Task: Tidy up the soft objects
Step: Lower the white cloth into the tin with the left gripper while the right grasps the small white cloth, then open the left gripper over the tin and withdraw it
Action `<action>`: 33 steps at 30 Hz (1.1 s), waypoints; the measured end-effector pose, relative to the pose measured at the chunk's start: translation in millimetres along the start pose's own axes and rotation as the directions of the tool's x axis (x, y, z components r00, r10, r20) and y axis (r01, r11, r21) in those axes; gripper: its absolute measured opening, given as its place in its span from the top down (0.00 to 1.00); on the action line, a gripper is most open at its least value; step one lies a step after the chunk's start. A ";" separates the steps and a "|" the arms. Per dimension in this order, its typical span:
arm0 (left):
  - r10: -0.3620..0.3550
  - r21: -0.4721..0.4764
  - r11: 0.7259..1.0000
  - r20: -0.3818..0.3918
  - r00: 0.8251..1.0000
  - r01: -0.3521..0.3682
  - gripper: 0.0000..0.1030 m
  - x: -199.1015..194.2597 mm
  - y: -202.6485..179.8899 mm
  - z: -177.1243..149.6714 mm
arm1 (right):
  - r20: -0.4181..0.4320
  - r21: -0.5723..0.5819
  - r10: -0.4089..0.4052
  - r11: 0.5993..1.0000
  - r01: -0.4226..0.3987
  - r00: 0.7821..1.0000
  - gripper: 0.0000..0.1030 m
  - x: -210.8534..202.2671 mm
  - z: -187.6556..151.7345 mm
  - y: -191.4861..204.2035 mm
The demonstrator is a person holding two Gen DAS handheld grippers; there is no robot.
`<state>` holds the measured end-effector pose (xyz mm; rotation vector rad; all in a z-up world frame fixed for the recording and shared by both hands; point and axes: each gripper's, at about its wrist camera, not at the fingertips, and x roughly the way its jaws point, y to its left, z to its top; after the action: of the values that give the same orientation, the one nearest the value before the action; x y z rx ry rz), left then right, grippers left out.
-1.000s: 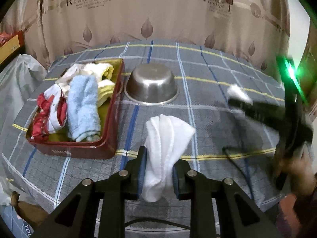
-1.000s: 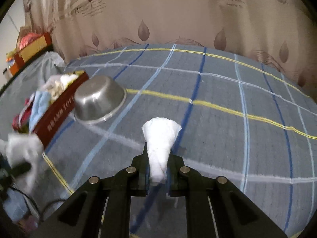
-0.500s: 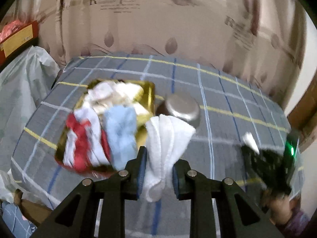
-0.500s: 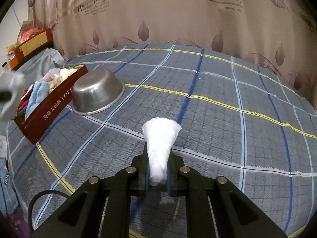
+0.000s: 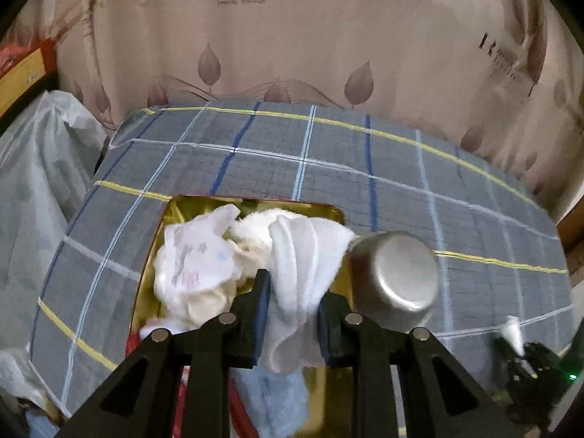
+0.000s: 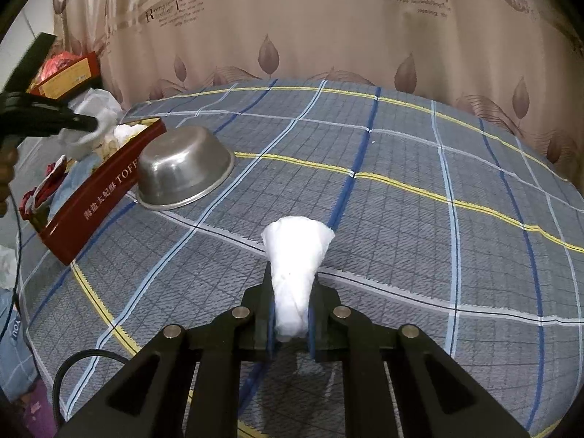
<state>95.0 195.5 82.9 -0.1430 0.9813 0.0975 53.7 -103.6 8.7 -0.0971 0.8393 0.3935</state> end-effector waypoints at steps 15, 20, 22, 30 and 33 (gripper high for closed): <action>0.053 0.042 0.998 -0.012 0.999 -0.053 0.65 33.1 9.9 6.7 | -0.022 -0.005 0.004 1.000 -0.004 1.000 0.86 4.3 0.9 1.0; 0.041 0.005 0.999 0.018 0.999 -0.041 0.62 19.4 21.2 9.0 | -0.023 -0.005 0.003 1.000 -0.003 1.000 0.86 4.7 1.1 0.8; 0.054 -0.020 0.998 0.033 0.998 -0.053 0.61 12.5 26.8 12.1 | -0.024 -0.006 0.002 1.000 -0.003 1.000 0.86 4.9 1.2 0.9; 0.064 -0.102 0.993 0.109 0.992 -0.053 0.60 -25.5 38.4 5.5 | -0.036 -0.014 0.000 1.000 0.000 0.999 0.86 6.5 0.2 1.3; 0.040 -0.138 0.990 0.129 0.991 -0.022 0.60 -48.7 39.1 -13.0 | -0.036 -0.015 -0.003 1.000 0.003 0.999 0.86 6.6 0.2 1.8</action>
<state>51.7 231.1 113.3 -0.2440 0.8448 0.2004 57.2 -99.9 4.1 -0.1192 0.8714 0.3961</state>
